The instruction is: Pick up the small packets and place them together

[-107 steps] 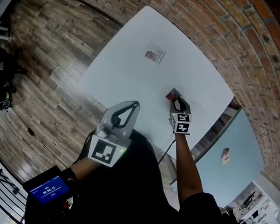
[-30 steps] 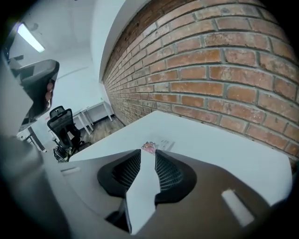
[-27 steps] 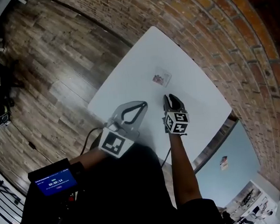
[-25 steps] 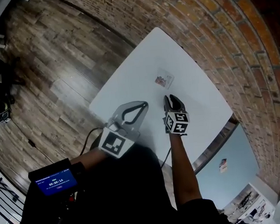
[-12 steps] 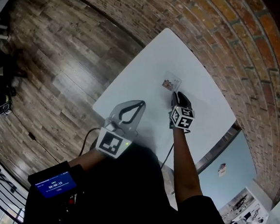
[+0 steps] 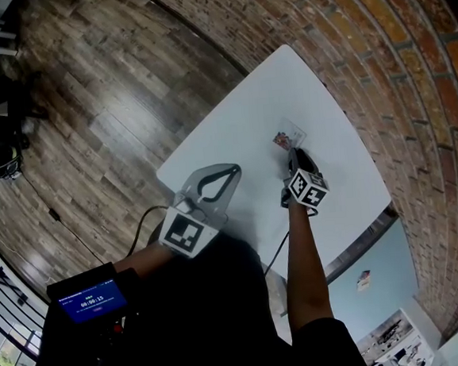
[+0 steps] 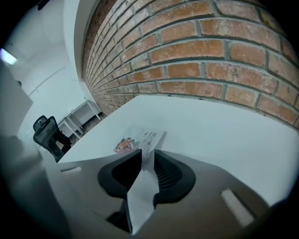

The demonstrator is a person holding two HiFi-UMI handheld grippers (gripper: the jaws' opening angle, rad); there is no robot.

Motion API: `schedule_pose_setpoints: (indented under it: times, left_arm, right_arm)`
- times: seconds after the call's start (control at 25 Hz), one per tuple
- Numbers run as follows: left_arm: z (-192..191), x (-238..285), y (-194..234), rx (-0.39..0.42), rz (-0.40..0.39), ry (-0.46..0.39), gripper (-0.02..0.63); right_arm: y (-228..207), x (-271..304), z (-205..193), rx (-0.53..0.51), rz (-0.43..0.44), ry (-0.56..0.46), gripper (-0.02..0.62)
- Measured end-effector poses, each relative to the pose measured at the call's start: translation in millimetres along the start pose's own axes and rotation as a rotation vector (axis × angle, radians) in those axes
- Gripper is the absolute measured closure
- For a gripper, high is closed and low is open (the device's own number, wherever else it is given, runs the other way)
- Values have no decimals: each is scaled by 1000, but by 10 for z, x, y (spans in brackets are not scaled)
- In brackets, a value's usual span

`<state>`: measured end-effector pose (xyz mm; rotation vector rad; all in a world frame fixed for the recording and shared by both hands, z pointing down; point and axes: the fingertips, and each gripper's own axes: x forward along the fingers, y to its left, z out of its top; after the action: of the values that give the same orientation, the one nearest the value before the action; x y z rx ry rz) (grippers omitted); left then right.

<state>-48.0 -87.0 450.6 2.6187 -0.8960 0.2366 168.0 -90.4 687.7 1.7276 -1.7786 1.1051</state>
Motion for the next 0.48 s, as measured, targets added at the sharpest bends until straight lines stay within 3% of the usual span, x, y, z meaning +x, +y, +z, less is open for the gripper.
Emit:
schedule_pose_setpoints:
  times: [0.48]
  left_arm:
    - [-27,53,2,-40,-32,28,604]
  right_arm:
    - [-49,-7,-13,130,51,-35,524]
